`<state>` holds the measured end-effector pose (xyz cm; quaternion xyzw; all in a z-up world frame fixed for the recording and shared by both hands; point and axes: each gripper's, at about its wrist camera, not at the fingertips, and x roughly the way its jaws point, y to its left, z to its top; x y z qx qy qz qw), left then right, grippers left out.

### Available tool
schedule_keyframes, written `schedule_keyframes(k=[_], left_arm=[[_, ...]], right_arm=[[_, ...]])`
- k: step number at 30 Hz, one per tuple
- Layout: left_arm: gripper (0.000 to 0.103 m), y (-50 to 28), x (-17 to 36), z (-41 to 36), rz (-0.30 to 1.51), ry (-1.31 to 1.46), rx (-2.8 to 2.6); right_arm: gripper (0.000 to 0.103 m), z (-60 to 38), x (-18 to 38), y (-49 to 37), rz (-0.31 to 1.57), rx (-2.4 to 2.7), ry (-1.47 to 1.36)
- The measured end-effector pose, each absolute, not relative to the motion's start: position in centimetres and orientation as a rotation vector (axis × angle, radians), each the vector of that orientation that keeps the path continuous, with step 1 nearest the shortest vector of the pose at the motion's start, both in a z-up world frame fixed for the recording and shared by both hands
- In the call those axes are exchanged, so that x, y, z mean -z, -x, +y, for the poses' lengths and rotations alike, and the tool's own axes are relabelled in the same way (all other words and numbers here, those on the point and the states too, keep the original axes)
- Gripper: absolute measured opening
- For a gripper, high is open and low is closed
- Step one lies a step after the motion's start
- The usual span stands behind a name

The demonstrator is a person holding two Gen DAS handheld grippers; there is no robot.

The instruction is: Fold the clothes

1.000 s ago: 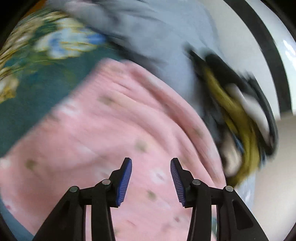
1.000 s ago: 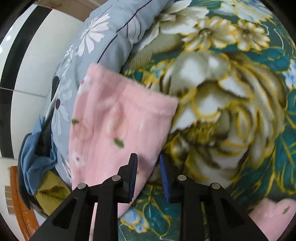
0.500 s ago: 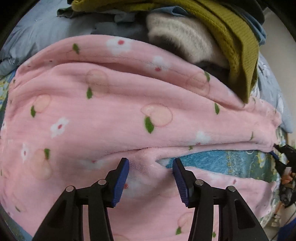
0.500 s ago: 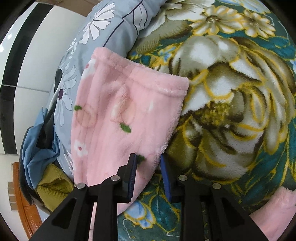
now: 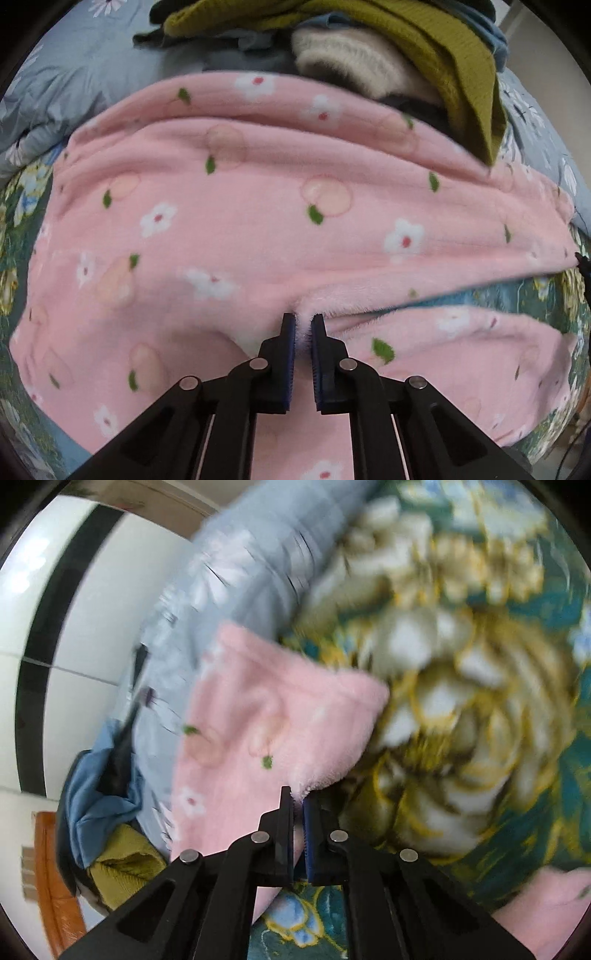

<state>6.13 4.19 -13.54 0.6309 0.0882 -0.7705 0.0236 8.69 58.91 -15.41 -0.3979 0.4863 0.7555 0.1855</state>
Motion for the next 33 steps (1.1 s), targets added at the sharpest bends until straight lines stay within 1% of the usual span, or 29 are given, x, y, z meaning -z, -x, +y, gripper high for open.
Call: schedule_keyframes(k=[2, 4, 6, 7, 9, 11, 12, 13, 14, 15, 16, 18, 21, 24, 27, 29, 31, 33], left_arm=[[0.008, -6.5, 14.5, 4.1, 0.298, -1.997, 2.343], [0.008, -6.7, 14.7, 4.0, 0.314, -1.998, 2.335], [0.009, -6.7, 14.2, 3.5, 0.372, -1.981, 2.356], [0.011, -6.7, 13.9, 3.3, 0.4, -1.974, 2.365], [0.011, -6.7, 13.6, 2.6, 0.479, -1.972, 2.372], [0.017, -6.8, 13.2, 1.9, 0.561, -1.98, 2.381], [0.025, -6.9, 13.0, 1.6, 0.596, -1.989, 2.384], [0.031, -7.1, 12.7, 1.3, 0.624, -1.99, 2.391], [0.032, -7.4, 12.3, 1.0, 0.648, -1.981, 2.404], [0.036, -7.9, 11.7, 0.4, 0.689, -1.962, 2.428], [0.044, -8.7, 11.1, -0.2, 0.724, -1.941, 2.44], [0.054, -9.2, 10.0, -2.1, 0.787, -1.874, 2.465], [0.06, -9.9, 8.7, -6.5, 0.848, -1.735, 2.474], [0.06, -13.3, 8.7, -12.5, 0.882, -1.592, 2.42], [0.061, -17.5, 9.6, -17.9, 0.919, -1.481, 2.343], [0.065, -20.7, 10.4, -21.5, 0.96, -1.432, 2.284], [0.076, -23.0, 12.0, -23.6, 1.0, -1.4, 2.219], [0.081, -24.4, 13.7, -24.6, 1.05, -1.38, 2.172]], right_arm=[[0.004, 59.1, 15.8, -8.9, 1.347, -2.113, 1.14], [0.004, 59.0, 17.4, -8.6, 1.366, -2.051, 1.18], [0.004, 58.9, 18.7, -8.2, 1.376, -2.005, 1.213], [0.004, 58.7, 18.8, -8.0, 1.365, -2.011, 1.22], [0.007, 58.5, 18.6, -7.5, 1.343, -2.024, 1.241], [0.01, 58.3, 18.3, -7.1, 1.325, -2.034, 1.269], [0.01, 58.3, 18.1, -7.0, 1.317, -2.041, 1.284], [0.015, 58.1, 17.7, -7.2, 1.308, -2.053, 1.29], [0.022, 58.0, 17.0, -7.8, 1.298, -2.073, 1.287], [0.026, 57.8, 16.3, -8.5, 1.288, -2.093, 1.283], [0.031, 57.7, 15.6, -9.2, 1.278, -2.113, 1.279], [0.034, 57.4, 14.2, -10.6, 1.257, -2.152, 1.271], [0.04, 56.9, 12.0, -12.6, 1.224, -2.211, 1.257], [0.041, 56.8, 10.1, -15.2, 1.189, -2.261, 1.248], [0.042, 56.8, 9.5, -19.9, 1.165, -2.229, 1.259], [0.043, 57.0, 9.8, -22.7, 1.184, -2.191, 1.261], [0.044, 57.2, 10.5, -25.6, 1.217, -2.139, 1.254], [0.055, 57.2, 11.0, -27.9, 1.248, -2.105, 1.252]])
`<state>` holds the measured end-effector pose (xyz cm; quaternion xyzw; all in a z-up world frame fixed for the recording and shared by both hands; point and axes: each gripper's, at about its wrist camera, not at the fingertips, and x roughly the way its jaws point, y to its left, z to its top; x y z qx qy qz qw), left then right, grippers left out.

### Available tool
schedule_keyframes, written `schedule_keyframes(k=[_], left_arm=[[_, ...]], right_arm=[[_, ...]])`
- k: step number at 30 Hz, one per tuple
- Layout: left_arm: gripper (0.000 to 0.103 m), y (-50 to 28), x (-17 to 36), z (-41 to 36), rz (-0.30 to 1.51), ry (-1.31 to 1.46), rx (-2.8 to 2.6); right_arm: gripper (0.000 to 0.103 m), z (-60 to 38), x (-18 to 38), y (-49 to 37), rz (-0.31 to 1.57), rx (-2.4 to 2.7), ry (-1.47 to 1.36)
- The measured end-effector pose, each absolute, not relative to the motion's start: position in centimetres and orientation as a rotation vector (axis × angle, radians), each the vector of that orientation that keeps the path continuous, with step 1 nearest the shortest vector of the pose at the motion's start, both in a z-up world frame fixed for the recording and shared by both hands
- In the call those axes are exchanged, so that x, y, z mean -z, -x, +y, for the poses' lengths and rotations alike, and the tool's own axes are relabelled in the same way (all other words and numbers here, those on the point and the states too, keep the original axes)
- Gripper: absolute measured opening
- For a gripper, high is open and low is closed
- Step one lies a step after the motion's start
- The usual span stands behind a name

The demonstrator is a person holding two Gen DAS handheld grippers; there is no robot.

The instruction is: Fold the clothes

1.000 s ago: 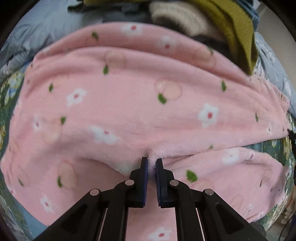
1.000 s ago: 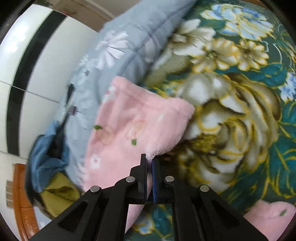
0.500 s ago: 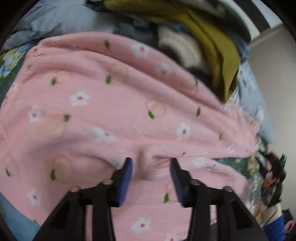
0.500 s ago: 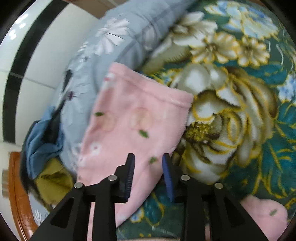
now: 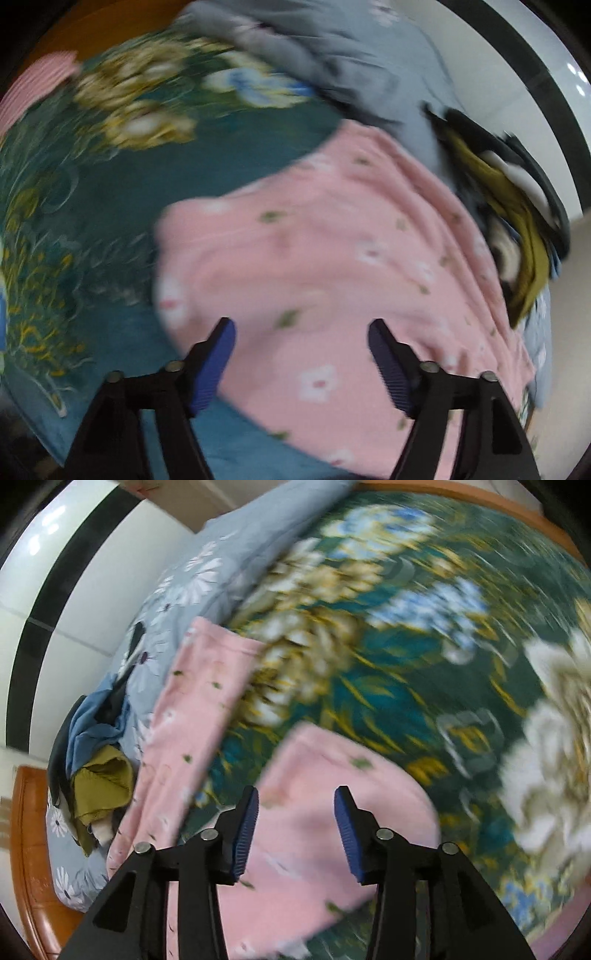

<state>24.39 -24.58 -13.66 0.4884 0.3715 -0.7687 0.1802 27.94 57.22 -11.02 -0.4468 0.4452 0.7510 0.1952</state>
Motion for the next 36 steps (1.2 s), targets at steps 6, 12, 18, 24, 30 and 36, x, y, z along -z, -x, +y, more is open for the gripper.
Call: schedule_keyframes(k=[6, 12, 18, 24, 30, 36], left_arm=[[0.084, -27.1, 17.7, -25.8, 1.088, -1.393, 2.077], [0.087, -27.6, 19.0, -25.7, 1.146, -1.339, 2.095], [0.09, -28.1, 19.2, -25.7, 1.206, -1.309, 2.1], [0.05, -28.5, 19.1, -26.7, 1.249, -1.264, 1.999], [0.007, -28.6, 17.4, -27.9, 1.379, -1.183, 2.029], [0.006, -24.6, 11.5, -29.4, 1.621, -0.985, 2.119]], right_arm=[[0.058, 55.9, 13.5, -32.3, 1.344, -2.008, 1.283], [0.058, 54.9, 15.9, -33.5, 1.446, -1.933, 1.229], [0.051, 54.3, 16.8, -32.8, 1.507, -1.924, 1.189], [0.007, 54.5, 16.4, -31.7, 1.504, -1.92, 1.202], [0.003, 55.3, 14.3, -30.2, 1.545, -1.973, 1.136], [0.003, 56.1, 9.1, -25.2, 1.568, -2.166, 1.016]])
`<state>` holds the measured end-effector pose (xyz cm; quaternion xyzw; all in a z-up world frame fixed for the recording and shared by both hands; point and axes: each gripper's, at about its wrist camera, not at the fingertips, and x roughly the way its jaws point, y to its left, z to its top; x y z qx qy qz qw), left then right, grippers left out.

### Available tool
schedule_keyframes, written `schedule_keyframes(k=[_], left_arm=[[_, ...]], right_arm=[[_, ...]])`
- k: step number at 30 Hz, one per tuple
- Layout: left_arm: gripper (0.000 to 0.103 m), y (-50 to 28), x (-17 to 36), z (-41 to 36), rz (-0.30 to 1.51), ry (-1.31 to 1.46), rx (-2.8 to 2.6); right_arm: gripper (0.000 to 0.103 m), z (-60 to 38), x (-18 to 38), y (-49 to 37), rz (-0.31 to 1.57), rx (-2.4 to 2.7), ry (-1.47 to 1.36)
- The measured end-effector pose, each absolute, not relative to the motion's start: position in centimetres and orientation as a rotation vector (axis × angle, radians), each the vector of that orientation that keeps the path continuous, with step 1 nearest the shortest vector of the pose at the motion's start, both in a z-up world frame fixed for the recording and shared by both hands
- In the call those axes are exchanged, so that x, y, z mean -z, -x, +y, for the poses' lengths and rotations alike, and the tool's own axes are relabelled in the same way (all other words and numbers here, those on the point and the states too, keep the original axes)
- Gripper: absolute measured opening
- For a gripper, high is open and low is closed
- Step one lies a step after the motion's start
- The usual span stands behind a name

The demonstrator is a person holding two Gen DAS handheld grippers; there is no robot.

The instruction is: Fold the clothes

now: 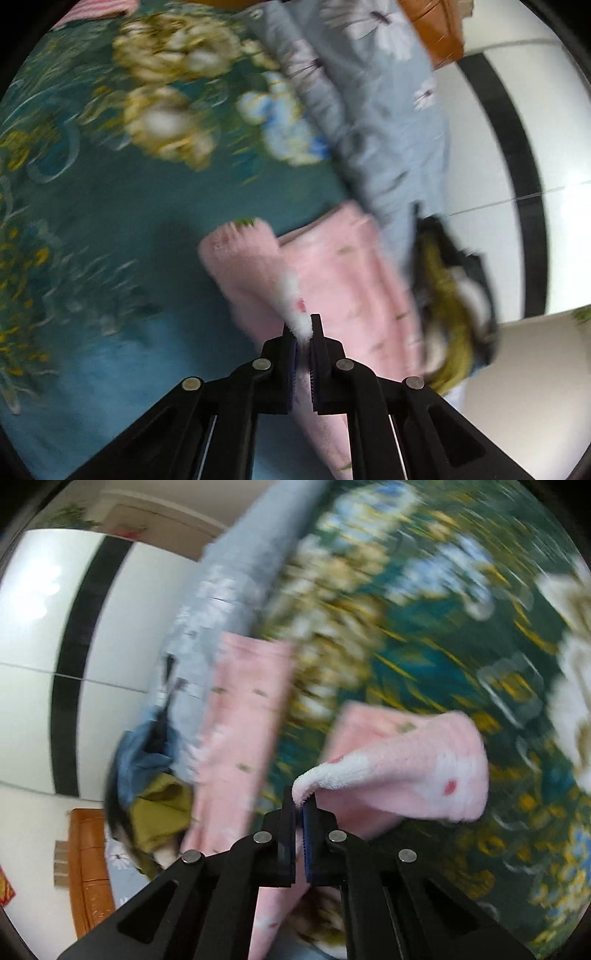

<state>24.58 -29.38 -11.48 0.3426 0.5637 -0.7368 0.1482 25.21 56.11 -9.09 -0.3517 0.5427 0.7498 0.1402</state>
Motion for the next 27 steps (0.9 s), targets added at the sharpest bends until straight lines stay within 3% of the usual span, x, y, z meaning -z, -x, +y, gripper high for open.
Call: schedule_keyframes(k=[8, 18, 23, 26, 27], left_arm=[[0.006, -13.9, 8.4, -30.1, 1.689, -0.986, 2.127], [0.006, -1.6, 13.6, -30.1, 1.532, -1.114, 2.068], [0.007, 0.6, 15.9, -29.7, 1.408, -1.21, 2.071], [0.01, 0.8, 16.1, -29.3, 1.389, -1.229, 2.109], [0.019, 0.7, 15.9, -29.1, 1.4, -1.233, 2.129]], right_arm=[[0.003, 57.3, 5.6, -12.3, 1.49, -2.268, 1.041], [0.003, 58.3, 11.0, 2.0, 1.359, -2.177, 1.219], [0.003, 58.1, 12.6, 3.5, 1.295, -2.185, 1.265], [0.004, 57.7, 12.4, 3.5, 1.254, -2.229, 1.272], [0.004, 57.6, 12.3, 3.5, 1.24, -2.244, 1.274]])
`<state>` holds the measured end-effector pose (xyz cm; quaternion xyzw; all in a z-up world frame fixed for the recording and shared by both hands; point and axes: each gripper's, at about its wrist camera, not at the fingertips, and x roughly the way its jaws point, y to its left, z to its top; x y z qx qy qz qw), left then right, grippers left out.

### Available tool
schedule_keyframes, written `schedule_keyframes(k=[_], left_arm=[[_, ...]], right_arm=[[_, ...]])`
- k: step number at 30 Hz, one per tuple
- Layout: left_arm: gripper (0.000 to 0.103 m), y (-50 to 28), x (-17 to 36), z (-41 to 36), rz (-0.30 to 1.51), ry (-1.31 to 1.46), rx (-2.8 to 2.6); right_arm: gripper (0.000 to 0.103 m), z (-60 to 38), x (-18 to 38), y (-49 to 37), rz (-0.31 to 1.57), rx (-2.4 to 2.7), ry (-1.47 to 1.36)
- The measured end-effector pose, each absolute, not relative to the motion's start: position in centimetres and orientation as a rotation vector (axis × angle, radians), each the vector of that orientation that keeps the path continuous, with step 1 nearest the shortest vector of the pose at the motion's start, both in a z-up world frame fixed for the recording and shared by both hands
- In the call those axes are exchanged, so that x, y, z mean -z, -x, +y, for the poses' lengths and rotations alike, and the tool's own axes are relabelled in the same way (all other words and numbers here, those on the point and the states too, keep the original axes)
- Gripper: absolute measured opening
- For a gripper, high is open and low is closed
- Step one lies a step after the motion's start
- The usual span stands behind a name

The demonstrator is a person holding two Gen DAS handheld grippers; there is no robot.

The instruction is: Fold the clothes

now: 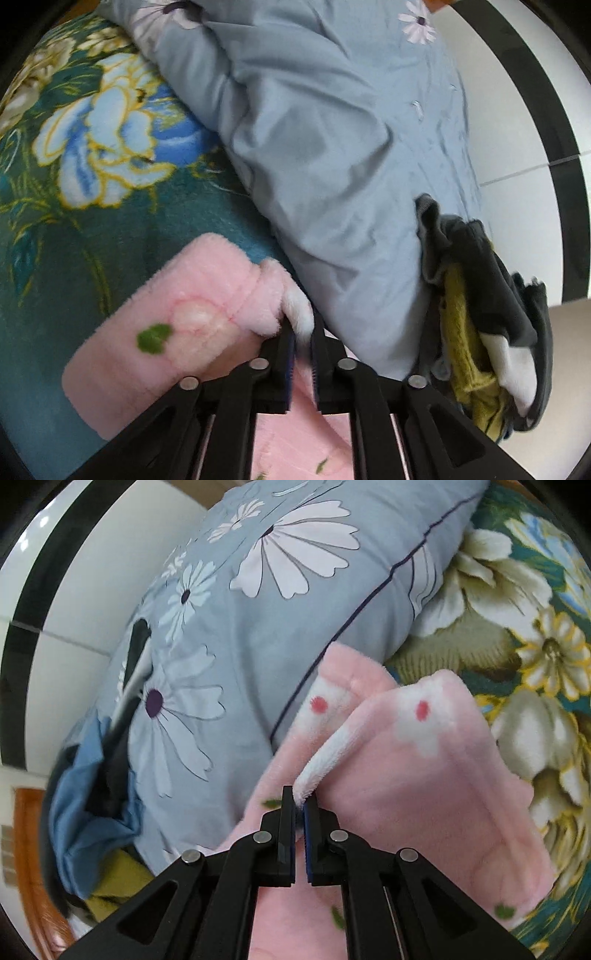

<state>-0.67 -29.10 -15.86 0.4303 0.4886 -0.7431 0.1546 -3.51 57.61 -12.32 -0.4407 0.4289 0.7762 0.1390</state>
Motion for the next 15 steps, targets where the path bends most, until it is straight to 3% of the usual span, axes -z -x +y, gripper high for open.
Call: schedule_keyframes(k=[3, 4, 5, 7, 13, 15], left_arm=[[0.053, -0.2, 14.5, -28.8, 1.461, -1.235, 2.17], [0.056, -0.6, 14.1, -28.8, 1.478, -1.234, 2.184], [0.056, -1.2, 13.5, -28.6, 1.47, -1.225, 2.198], [0.058, -2.3, 12.3, -28.4, 1.455, -1.206, 2.225], [0.065, -8.0, 9.9, -27.6, 1.235, -1.102, 2.21], [0.068, -10.4, 11.4, -27.6, 1.266, -1.107, 2.162]], right_arm=[[0.006, 57.2, 12.1, 3.5, 1.197, -2.288, 1.28], [0.012, 57.1, 12.1, 3.5, 1.183, -2.302, 1.282], [0.029, 57.0, 12.0, 3.5, 1.169, -2.316, 1.283], [0.039, 56.8, 11.9, 3.4, 1.139, -2.345, 1.287], [0.045, 57.9, 12.2, -2.4, 1.181, -2.297, 1.224], [0.049, 58.5, 12.3, -5.0, 1.209, -2.265, 1.195]])
